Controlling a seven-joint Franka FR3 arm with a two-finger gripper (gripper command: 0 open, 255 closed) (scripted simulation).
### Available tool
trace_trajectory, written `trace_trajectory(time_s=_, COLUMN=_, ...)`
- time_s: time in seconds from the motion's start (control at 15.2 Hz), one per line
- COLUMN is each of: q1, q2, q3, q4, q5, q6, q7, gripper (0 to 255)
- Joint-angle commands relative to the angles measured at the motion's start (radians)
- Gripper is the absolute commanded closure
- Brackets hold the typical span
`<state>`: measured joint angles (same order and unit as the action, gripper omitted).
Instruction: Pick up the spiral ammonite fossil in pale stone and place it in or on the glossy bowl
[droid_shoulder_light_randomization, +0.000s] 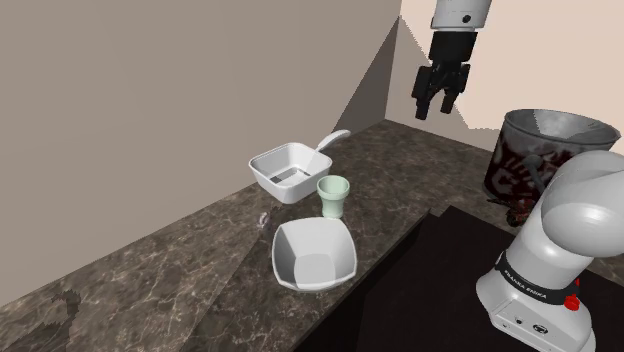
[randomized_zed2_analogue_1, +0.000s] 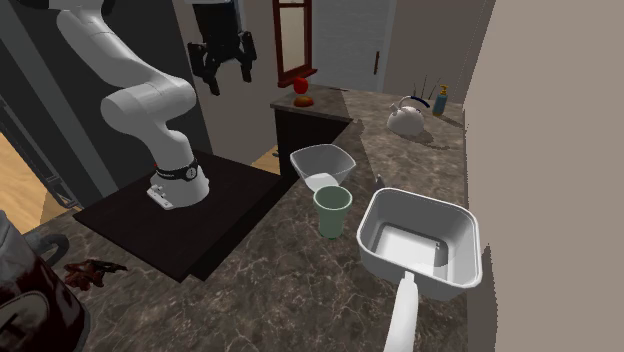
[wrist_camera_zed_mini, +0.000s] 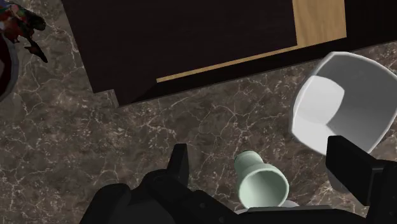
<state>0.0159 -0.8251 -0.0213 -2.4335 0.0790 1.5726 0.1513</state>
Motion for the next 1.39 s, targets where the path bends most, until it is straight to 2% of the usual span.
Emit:
trace_trajectory(time_s=0.0, q1=0.000, q2=0.000, q3=0.000, q4=0.000, q5=0.000, q6=0.000, q7=0.000, gripper=0)
trace_trajectory(time_s=0.66, q1=0.076, q2=0.196, q3=0.057, q4=-0.141, q5=0.056, q6=0.428, q7=-0.064, gripper=0)
trace_trajectory(time_s=1.32, q1=0.151, q2=0.533, q3=0.115, q4=-0.125, q5=0.104, q6=0.840, q7=-0.135, gripper=0)
